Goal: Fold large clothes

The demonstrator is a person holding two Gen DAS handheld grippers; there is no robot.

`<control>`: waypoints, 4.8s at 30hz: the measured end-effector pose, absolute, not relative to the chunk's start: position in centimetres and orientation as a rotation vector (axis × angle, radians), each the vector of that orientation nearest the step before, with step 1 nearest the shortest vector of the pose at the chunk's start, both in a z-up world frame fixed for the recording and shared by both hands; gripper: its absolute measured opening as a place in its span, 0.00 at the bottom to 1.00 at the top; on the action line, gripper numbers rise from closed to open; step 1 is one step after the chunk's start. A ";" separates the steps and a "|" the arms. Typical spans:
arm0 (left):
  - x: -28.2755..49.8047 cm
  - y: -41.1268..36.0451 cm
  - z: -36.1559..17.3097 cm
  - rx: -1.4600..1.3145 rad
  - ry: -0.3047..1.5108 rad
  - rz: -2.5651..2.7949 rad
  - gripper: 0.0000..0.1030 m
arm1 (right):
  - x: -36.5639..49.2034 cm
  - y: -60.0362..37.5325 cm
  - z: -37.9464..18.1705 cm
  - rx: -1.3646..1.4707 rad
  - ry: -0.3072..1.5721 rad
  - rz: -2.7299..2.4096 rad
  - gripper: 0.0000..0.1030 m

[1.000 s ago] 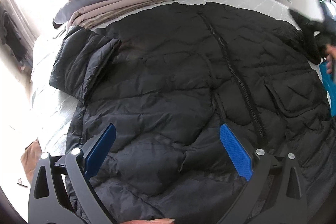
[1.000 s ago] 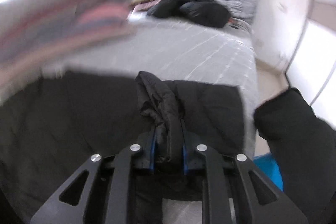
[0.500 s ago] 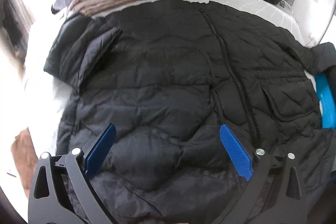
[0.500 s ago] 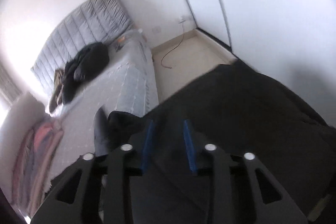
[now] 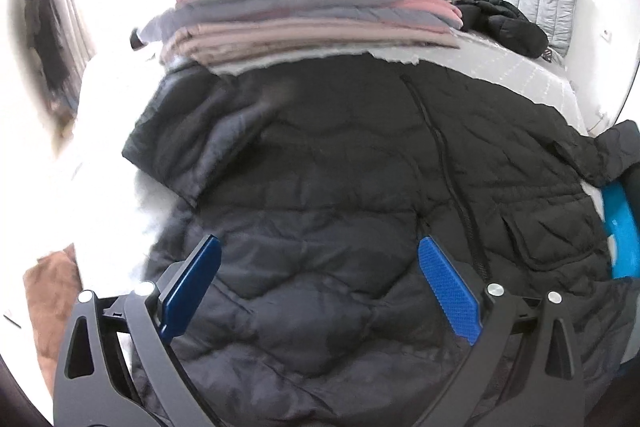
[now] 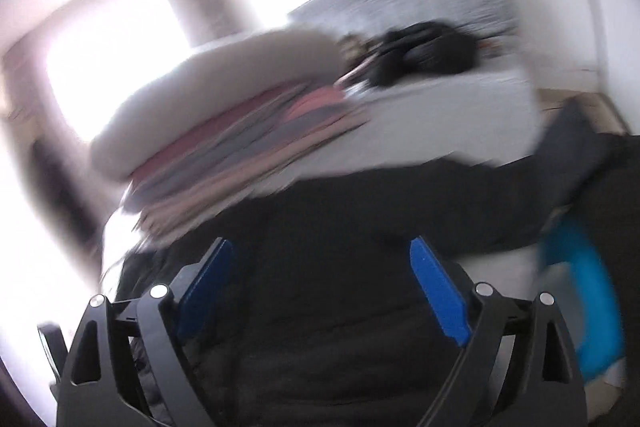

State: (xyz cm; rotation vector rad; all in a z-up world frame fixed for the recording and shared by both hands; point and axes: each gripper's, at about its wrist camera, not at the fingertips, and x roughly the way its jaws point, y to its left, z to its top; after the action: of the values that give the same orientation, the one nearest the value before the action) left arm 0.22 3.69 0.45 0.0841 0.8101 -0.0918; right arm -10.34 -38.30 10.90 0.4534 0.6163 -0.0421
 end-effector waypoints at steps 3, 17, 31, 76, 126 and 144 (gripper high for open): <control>0.2 4.5 1.0 0.079 0.803 -0.096 0.93 | -6.6 -32.1 7.2 0.422 0.752 0.082 0.85; 2.8 14.7 1.6 0.001 0.859 -0.024 0.93 | 2.6 -19.1 1.4 0.533 1.063 0.554 0.85; 12.8 17.9 -3.0 -0.796 0.991 -0.566 0.93 | -0.7 -23.1 -2.3 0.754 1.066 0.538 0.89; 16.7 42.2 1.2 -0.379 0.993 0.301 0.76 | 0.6 -23.3 -5.5 0.888 1.123 0.571 0.89; -2.1 14.8 0.8 -0.096 1.015 -0.639 0.87 | -20.5 -43.3 -0.3 0.635 1.277 0.180 0.91; 25.1 12.7 -1.6 -0.398 1.091 -0.558 0.87 | 2.6 -33.5 -2.2 0.991 1.044 0.577 0.93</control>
State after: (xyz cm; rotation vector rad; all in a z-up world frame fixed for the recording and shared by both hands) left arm 25.08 12.73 -1.62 -0.3982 1.0912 -0.5576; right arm 2.56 -33.52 -2.17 0.9909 1.0437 0.5774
